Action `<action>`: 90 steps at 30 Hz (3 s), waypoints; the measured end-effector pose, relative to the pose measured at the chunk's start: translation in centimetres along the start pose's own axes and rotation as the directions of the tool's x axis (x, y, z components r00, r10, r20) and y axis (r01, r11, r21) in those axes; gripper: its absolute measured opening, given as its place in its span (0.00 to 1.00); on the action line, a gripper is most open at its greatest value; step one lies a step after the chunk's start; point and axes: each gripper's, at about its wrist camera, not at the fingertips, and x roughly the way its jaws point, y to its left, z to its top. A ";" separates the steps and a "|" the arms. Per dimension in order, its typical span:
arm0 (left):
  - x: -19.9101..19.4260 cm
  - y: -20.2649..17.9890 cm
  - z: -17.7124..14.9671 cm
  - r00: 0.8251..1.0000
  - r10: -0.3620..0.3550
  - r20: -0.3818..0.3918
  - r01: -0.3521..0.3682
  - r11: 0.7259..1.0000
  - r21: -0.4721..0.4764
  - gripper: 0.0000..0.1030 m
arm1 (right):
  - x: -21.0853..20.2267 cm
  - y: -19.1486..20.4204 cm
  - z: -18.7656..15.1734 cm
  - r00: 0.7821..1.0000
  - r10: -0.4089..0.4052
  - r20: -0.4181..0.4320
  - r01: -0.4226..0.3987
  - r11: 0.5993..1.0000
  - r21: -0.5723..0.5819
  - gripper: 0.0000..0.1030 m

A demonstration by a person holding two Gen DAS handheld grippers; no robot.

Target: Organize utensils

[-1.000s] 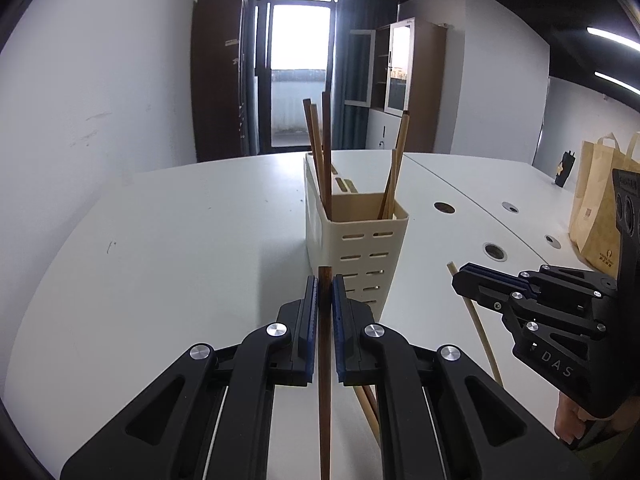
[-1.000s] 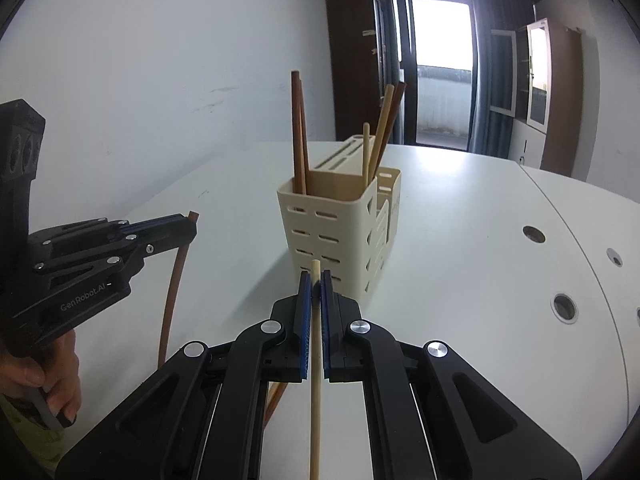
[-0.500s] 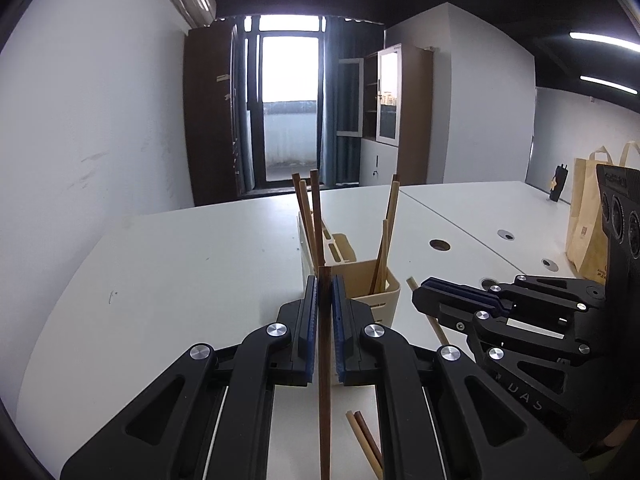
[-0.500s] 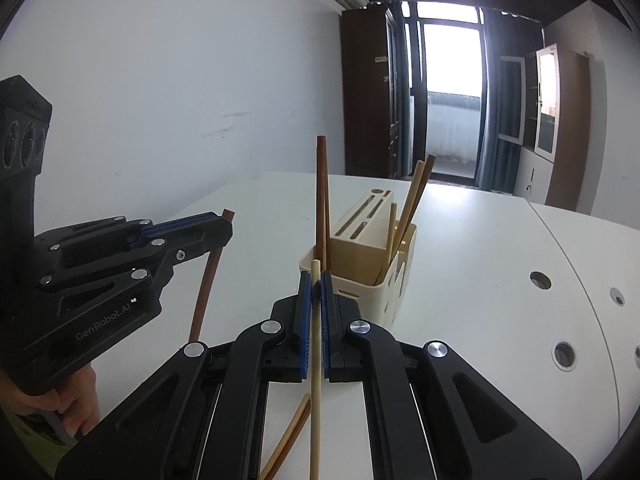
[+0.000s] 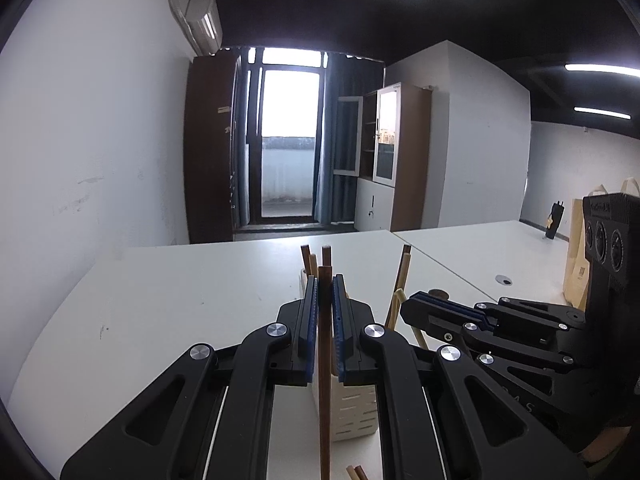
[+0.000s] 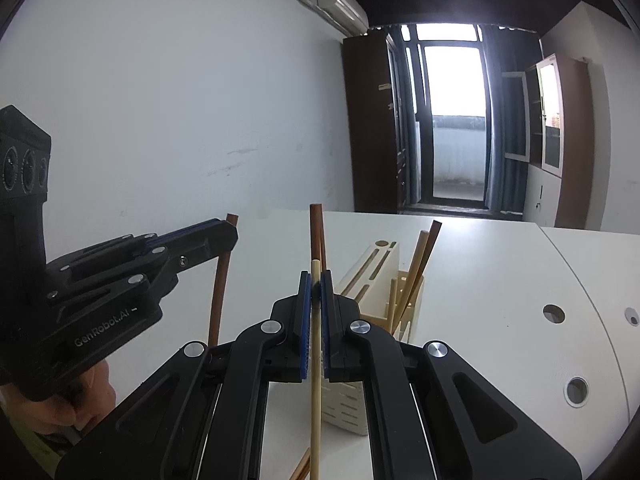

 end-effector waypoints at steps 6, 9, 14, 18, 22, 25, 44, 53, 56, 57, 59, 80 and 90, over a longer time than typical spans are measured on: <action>-0.9 0.0 1.3 0.993 0.018 0.113 -0.014 0.999 -0.037 0.06 | 0.3 -0.6 0.8 0.998 0.002 0.071 -0.001 1.000 -0.014 0.05; -1.6 -0.6 1.9 0.982 0.028 0.184 -0.022 0.999 -0.035 0.06 | 0.1 -1.0 1.3 0.994 0.012 0.107 -0.012 1.000 0.000 0.05; -3.2 -0.8 2.5 0.945 0.038 0.325 -0.017 0.998 -0.067 0.06 | -0.6 -1.2 2.1 0.982 0.026 0.190 -0.027 1.000 0.007 0.05; -5.0 -1.3 2.8 0.897 0.044 0.439 -0.010 0.997 -0.081 0.06 | -1.0 -1.3 2.5 0.965 0.038 0.260 -0.044 0.999 0.018 0.05; -5.7 -1.8 3.2 0.865 0.043 0.501 0.003 0.996 -0.092 0.06 | -1.1 -1.5 2.8 0.950 0.045 0.308 -0.056 0.998 0.027 0.05; -5.7 -2.3 3.2 0.846 0.039 0.531 0.013 0.995 -0.094 0.06 | -1.3 -1.6 3.0 0.932 0.043 0.359 -0.060 0.998 0.035 0.05; 0.2 -1.0 1.7 0.835 0.031 0.549 0.068 0.985 -0.158 0.06 | 0.9 -3.6 0.9 0.840 0.010 0.543 -0.054 0.997 0.064 0.05; 2.4 -1.7 0.2 0.892 -0.023 0.451 0.066 0.995 -0.079 0.06 | 1.0 -3.8 -0.6 0.868 0.015 0.497 -0.048 0.997 0.053 0.05; 3.3 -1.5 -0.1 0.912 -0.038 0.409 0.063 0.997 -0.047 0.06 | 1.0 -4.0 -0.5 0.876 0.018 0.482 -0.049 0.997 0.052 0.05; 3.5 -1.3 -0.1 0.916 -0.046 0.397 0.070 0.997 -0.045 0.06 | 1.1 -4.0 -0.5 0.879 0.018 0.476 -0.049 0.997 0.054 0.05; 4.0 -1.0 0.1 0.923 -0.062 0.381 0.084 0.996 -0.041 0.06 | 1.2 -3.9 -0.7 0.887 0.020 0.461 -0.048 0.998 0.050 0.05; 5.0 0.1 -1.2 0.950 -0.120 0.289 0.114 0.993 0.035 0.07 | 2.0 -3.6 -0.2 0.922 0.006 0.388 -0.018 0.999 0.026 0.05; 5.2 1.1 -1.2 0.955 -0.135 0.265 0.136 0.991 0.013 0.07 | 2.4 -3.3 -1.1 0.934 -0.011 0.357 0.002 1.000 0.026 0.05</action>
